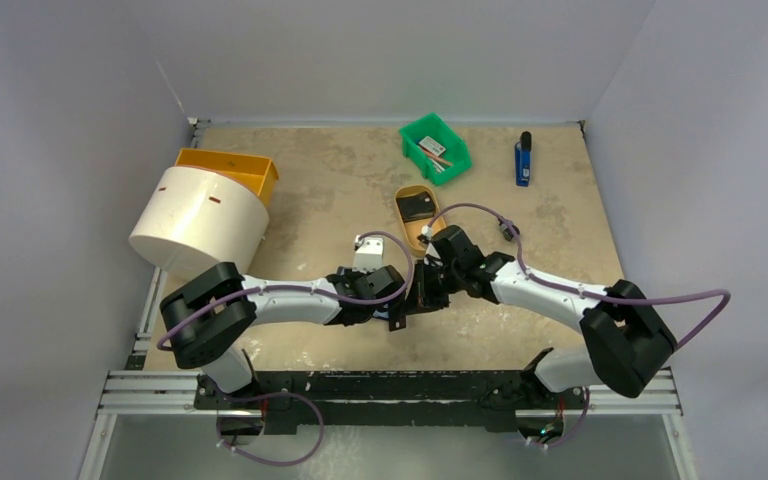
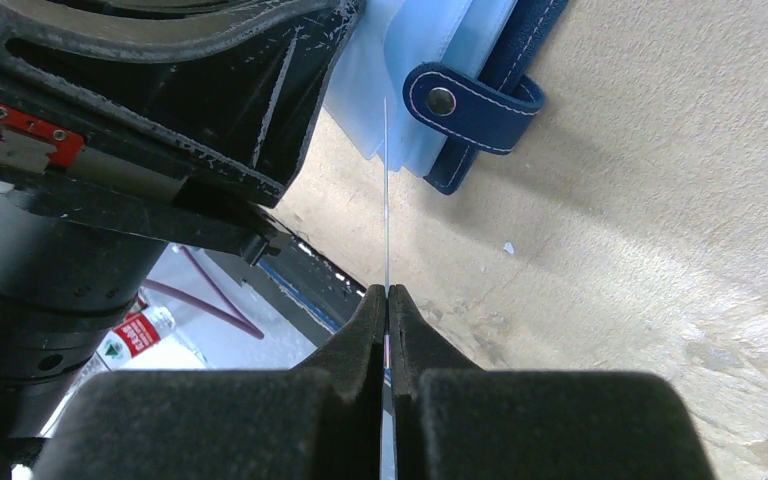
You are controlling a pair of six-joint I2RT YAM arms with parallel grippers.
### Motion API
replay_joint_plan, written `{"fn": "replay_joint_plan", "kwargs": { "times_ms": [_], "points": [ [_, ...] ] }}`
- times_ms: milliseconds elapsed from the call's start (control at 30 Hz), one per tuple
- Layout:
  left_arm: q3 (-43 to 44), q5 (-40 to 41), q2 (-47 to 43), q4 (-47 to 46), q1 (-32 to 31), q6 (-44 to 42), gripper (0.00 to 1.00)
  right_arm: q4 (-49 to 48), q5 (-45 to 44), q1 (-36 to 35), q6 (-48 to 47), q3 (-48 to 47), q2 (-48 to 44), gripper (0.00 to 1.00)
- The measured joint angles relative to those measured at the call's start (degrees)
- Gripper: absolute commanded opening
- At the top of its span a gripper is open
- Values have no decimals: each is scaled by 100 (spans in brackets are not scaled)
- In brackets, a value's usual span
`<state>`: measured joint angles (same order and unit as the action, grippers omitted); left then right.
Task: Put the credit cards into the card holder
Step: Turn over the card slot in the card holder.
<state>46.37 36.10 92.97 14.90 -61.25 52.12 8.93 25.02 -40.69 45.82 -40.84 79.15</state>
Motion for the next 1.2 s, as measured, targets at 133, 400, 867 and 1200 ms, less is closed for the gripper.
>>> {"fn": "replay_joint_plan", "kwargs": {
  "times_ms": [133, 400, 867, 1200],
  "points": [
    [-26, 7, -26, -4, 0, 42, 0, -13, 4, 15, 0, -15, 48, 0],
    [-52, 20, -48, -4, 0, 85, 0, -297, 151, 76, 7, -66, 621, 0],
    [-63, 15, -249, 295, 0, 83, 5, -785, 485, 90, 2, -245, 916, 0],
    [120, 17, -855, 844, 0, 72, 27, -1001, 614, 90, 4, -420, 1239, 0]
  ]
}}
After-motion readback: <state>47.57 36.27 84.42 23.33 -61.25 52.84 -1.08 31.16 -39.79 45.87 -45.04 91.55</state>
